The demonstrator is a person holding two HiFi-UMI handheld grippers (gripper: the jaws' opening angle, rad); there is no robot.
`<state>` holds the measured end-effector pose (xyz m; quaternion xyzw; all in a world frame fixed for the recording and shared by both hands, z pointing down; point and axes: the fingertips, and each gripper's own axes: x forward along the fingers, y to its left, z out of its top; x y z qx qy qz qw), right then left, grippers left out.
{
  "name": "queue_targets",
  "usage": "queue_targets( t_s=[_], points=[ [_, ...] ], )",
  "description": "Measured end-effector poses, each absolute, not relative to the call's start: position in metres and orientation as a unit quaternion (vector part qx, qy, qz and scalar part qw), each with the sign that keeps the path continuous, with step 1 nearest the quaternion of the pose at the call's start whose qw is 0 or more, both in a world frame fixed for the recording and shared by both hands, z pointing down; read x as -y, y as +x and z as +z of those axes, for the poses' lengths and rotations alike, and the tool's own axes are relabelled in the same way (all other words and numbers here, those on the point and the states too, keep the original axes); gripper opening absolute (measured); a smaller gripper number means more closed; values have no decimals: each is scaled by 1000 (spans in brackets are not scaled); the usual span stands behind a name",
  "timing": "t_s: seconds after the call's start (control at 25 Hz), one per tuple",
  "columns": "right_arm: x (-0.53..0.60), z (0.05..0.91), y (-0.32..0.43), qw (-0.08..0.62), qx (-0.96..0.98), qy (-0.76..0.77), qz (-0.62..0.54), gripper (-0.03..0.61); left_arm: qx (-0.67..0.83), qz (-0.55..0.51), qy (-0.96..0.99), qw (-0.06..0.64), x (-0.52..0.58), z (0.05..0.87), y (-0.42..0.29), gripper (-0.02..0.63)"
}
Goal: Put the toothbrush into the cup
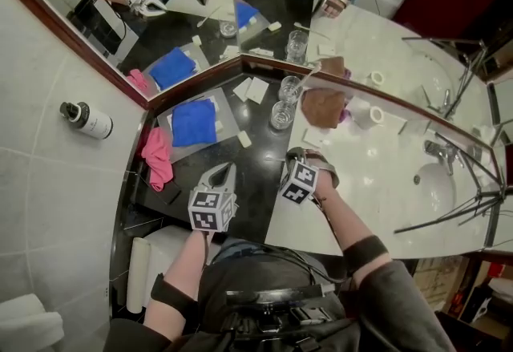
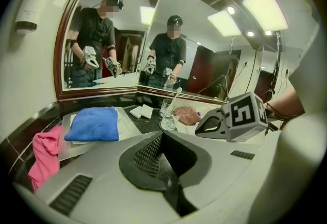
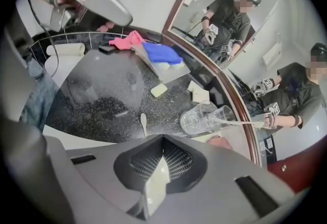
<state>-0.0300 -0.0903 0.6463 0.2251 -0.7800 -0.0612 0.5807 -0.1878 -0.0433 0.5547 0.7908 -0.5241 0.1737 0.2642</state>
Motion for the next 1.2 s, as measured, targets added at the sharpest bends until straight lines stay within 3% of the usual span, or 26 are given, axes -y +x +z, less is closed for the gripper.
queue_targets(
  t_s=[0.24, 0.44, 0.92, 1.2],
  points=[
    [98, 585, -8, 505, 812, 289, -39, 20, 529, 163, 793, 254, 57, 540, -179, 2],
    [96, 542, 23, 402, 841, 361, 38, 20, 524, 162, 800, 244, 65, 528, -162, 2],
    [76, 506, 149, 179, 822, 503, 196, 20, 513, 160, 809, 238, 57, 513, -120, 2],
    [55, 502, 184, 142, 803, 535, 220, 20, 510, 144, 814, 235, 51, 501, -112, 2]
  ],
)
